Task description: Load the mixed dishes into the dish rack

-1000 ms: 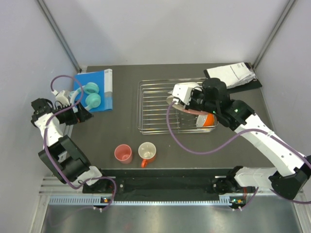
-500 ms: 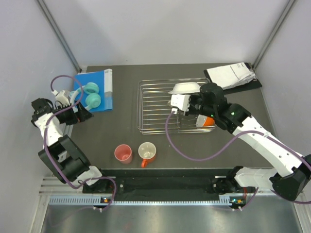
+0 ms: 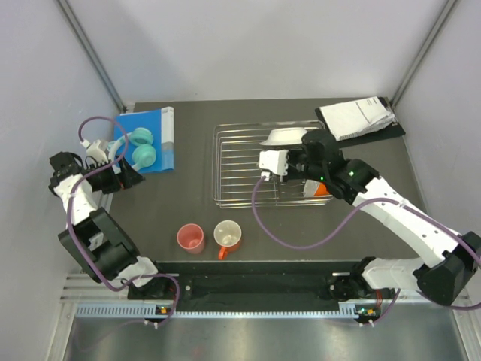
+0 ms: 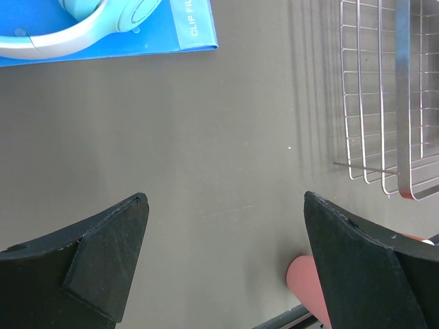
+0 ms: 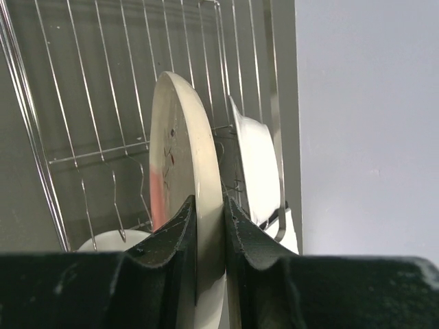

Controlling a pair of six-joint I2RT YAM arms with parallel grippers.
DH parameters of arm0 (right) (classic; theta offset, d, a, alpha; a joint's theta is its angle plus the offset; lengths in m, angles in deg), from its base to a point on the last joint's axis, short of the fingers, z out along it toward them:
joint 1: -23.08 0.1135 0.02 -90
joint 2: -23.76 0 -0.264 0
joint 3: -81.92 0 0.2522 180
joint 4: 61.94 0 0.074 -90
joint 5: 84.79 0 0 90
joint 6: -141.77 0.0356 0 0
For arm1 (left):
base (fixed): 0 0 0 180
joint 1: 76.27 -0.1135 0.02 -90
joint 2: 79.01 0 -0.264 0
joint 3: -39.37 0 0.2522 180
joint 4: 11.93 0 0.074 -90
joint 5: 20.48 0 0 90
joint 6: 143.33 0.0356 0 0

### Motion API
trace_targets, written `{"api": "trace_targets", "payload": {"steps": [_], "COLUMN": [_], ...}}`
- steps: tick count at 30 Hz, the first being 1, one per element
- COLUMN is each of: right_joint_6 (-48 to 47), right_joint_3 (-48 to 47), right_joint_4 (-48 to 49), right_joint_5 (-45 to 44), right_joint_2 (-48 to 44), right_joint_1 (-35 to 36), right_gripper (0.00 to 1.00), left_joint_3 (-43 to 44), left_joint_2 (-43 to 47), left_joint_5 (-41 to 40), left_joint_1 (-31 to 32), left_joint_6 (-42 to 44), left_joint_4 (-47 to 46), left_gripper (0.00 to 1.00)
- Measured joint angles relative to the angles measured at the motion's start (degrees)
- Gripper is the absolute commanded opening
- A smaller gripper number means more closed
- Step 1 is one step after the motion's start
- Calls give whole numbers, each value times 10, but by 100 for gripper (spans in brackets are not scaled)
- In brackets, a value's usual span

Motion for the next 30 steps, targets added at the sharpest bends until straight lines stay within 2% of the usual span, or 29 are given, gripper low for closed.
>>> {"api": "trace_targets", "payload": {"steps": [15, 17, 20, 24, 26, 30], "right_joint_6": [-14, -13, -9, 2, 11, 27], "right_joint_3": [0, 0, 0, 1, 2, 20], "right_joint_4": [13, 14, 14, 13, 13, 9], "right_joint_5": [-21, -23, -25, -38, -50, -66], "right_joint_2": [95, 95, 95, 95, 95, 86], "right_joint_1": [0, 0, 0, 4, 4, 11], "right_gripper": [0, 12, 18, 37, 43, 46], "left_joint_3": [-3, -4, -4, -4, -4, -4], "left_joint_2": [-4, -4, -4, -4, -4, -4], "left_joint_5": [-5, -4, -4, -5, -5, -4], "left_joint_1": [0, 0, 0, 0, 0, 0], "left_joint_6": [1, 2, 3, 4, 5, 5], "left_joint_4": [-4, -4, -5, -5, -5, -5], "left_gripper": [99, 99, 99, 99, 99, 99]}}
